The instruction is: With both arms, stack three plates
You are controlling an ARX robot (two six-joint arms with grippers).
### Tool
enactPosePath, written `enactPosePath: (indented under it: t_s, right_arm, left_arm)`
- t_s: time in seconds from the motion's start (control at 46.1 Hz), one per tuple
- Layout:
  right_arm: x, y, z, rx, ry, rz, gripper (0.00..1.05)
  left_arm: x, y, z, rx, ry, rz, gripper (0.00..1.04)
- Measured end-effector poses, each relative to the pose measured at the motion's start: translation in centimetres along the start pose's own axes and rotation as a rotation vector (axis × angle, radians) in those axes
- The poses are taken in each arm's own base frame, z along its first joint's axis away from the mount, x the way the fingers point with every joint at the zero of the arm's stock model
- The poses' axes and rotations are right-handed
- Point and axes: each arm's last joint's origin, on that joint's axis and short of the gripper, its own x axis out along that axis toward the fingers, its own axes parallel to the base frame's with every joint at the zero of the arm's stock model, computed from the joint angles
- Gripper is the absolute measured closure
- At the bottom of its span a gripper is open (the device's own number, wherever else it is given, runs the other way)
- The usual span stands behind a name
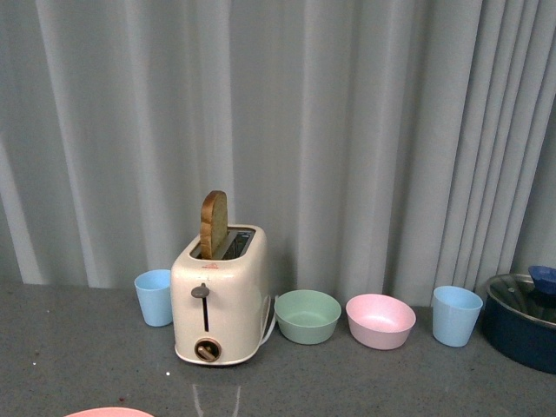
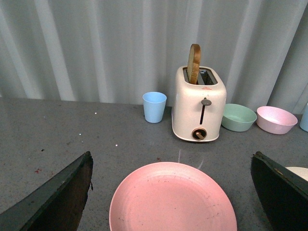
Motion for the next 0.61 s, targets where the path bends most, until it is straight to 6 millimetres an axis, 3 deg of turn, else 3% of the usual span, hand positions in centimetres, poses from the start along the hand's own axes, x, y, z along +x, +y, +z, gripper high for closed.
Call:
enactPosePath:
  t_s: [0.607]
  right_arm:
    - [0.00, 0.00, 0.00, 0.000, 0.000, 0.000, 0.07]
  left_arm:
    - [0.00, 0.00, 0.00, 0.000, 0.000, 0.000, 0.07]
